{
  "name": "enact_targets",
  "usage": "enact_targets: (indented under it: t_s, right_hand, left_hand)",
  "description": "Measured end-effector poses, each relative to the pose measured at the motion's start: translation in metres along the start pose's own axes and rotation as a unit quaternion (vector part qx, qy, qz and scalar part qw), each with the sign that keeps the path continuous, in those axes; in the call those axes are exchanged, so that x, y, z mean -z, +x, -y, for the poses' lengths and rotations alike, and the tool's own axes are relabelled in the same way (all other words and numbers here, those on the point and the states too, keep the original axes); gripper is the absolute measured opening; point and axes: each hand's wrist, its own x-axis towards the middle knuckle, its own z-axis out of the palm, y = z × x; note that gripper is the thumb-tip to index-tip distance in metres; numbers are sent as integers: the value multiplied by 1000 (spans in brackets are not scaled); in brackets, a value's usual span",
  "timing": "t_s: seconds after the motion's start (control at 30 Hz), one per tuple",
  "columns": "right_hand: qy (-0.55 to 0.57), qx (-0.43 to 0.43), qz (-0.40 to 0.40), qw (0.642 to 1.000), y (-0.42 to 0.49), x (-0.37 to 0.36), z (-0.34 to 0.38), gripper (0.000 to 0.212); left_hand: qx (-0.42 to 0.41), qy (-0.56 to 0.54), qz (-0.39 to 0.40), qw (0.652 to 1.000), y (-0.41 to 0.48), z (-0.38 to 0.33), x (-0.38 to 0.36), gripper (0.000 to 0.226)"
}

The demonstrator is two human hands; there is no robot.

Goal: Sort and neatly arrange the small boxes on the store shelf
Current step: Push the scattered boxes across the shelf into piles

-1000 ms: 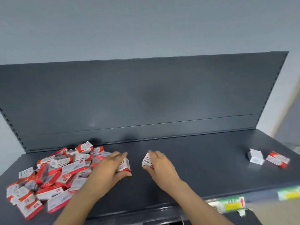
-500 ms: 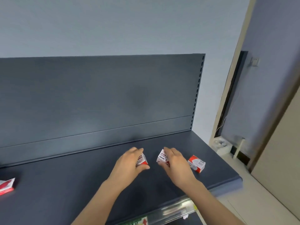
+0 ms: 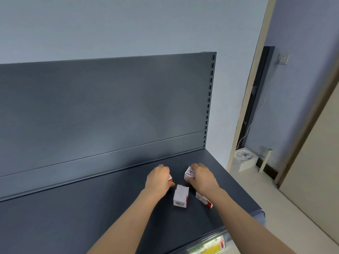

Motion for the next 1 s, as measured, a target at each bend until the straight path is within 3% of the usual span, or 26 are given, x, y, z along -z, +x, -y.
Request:
enact_targets:
  t_s: [0.23, 0.33, 0.43, 0.67, 0.8, 0.9, 1.0]
  right_hand:
    - [-24, -7, 24, 999, 0, -16, -7, 38]
    - [-24, 22, -39, 999, -3, -6, 3, 44]
    - [-30, 75, -100, 992, -5, 7, 23, 55]
    - [32, 188, -126, 974, -23, 4, 92, 60]
    - [72, 232, -72, 967, -40, -16, 135, 61]
    - [73, 273, -32, 959, -57, -36, 173, 63]
    - [71, 312, -12, 947, -74, -52, 211, 64]
  left_hand:
    - [-18, -42, 6, 999, 6, 8, -12, 46]
    - [-40, -45, -75, 995, -2, 14, 3, 65]
    - [-43, 15, -160, 986, -17, 22, 23, 67]
    - [49, 12, -241, 969, -80, 70, 53, 63]
    - [118, -15, -236, 964, -126, 109, 59, 79]
    - [167, -9, -241, 956, -162, 144, 62, 68]
    - [199, 3, -251, 947, -196, 173, 68, 81]
